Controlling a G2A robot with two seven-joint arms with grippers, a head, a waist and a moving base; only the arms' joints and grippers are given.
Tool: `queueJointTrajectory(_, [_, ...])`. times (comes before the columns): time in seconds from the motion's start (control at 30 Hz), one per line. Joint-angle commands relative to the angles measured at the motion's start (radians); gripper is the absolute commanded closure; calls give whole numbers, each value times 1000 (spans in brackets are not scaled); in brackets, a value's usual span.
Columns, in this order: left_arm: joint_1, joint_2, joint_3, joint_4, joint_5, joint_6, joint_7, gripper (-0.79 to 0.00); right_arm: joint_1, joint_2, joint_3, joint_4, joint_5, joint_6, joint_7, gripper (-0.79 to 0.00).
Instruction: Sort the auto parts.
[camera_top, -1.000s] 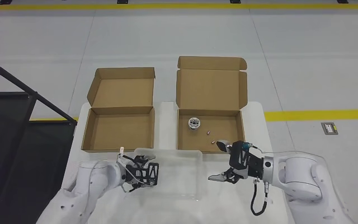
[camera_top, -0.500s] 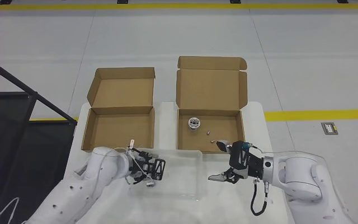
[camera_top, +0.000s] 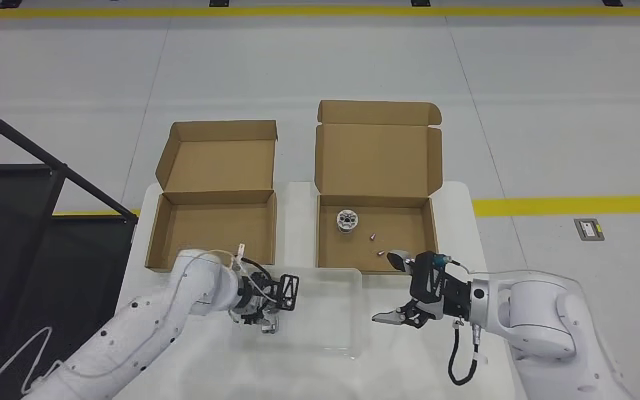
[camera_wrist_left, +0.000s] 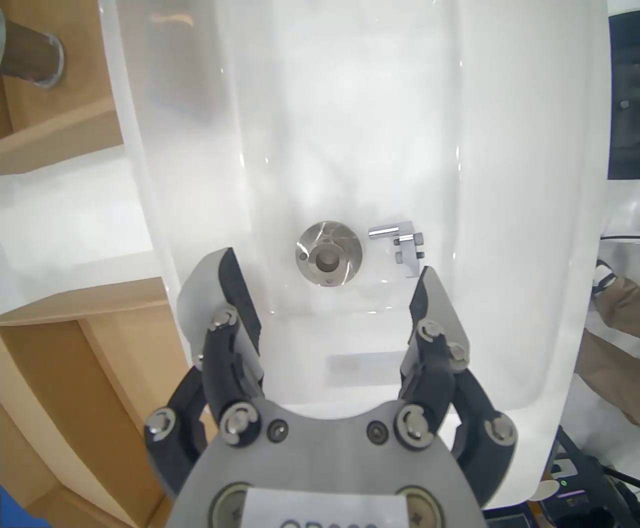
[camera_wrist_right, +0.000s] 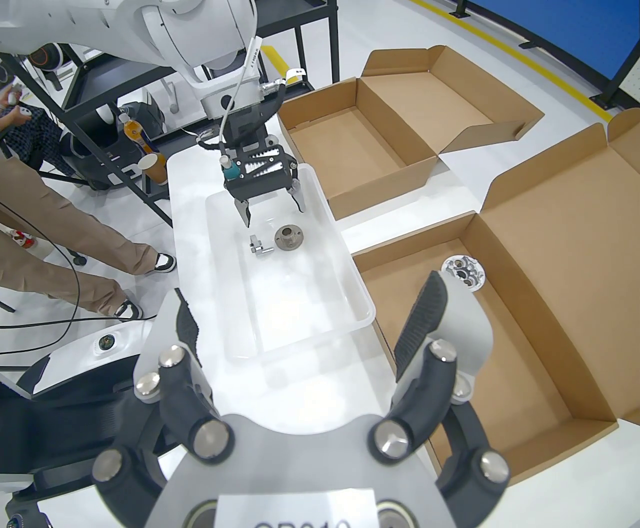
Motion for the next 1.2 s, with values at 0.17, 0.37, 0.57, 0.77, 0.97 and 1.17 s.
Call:
queueJointTrajectory(0.17, [-64,-31,83,68,-100,0,-96,-560,0,0,0,0,0,0,0,-785])
queueJointTrajectory(0.37, [-98,-57,119,132,-130,0,-103,-533,0,0,0,0,0,0,0,-785])
queueJointTrajectory(0.57, [-112,-77,141,169,-111,0,-89,-511,0,0,0,0,0,0,0,-785])
queueJointTrajectory(0.77, [-121,-99,160,196,-56,0,-86,-369,0,0,0,0,0,0,0,-785])
queueJointTrajectory(0.97, [-126,-117,160,223,-19,0,-76,-366,0,0,0,0,0,0,0,-785])
queueJointTrajectory(1.17, [-121,-130,151,246,5,0,-48,-372,0,0,0,0,0,0,0,-785])
